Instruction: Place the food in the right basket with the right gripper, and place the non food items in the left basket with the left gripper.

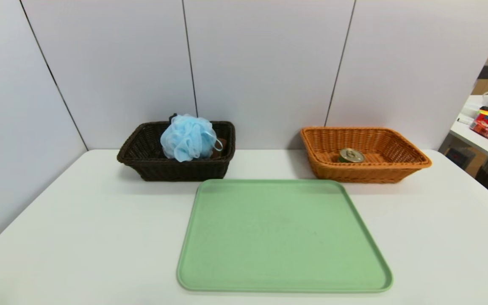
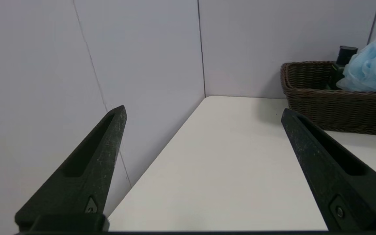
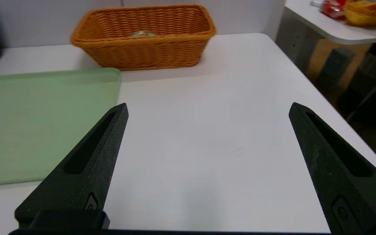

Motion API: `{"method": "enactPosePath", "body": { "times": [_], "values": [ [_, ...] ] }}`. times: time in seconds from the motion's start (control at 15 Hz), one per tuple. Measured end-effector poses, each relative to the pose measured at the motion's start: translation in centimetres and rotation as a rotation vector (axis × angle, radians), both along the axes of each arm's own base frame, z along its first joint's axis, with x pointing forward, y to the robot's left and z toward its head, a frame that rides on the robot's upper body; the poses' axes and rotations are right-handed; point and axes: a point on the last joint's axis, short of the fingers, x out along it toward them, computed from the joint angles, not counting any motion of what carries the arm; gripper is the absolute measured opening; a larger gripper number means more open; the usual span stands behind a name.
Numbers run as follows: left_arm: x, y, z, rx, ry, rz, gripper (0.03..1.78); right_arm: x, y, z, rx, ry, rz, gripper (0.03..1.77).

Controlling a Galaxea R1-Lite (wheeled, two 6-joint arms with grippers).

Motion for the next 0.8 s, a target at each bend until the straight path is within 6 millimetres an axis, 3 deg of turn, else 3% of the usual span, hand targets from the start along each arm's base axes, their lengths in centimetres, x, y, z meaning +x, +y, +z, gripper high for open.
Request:
{"method": "enactPosePath", "body": {
  "times": [0.2, 0.6, 0.8],
  "values": [
    [0.0, -0.1, 0.0, 0.013, 0.046, -0.056, 1.69, -1.0, 0.2, -0.6, 0.016, 0.009, 0.140, 1.69],
    [0.0, -0.1, -0.4, -0.011, 0.009, -0.058, 1.69, -2.2, 0.2, -2.6, 0.015, 0.003, 0.174, 1.69],
    [-0.1, -0.3, -0.9, -0.005, 0.044, -0.158, 1.69, -2.9, 0.3, -3.8, 0.016, 0.024, 0.193, 1.69]
  ]
}}
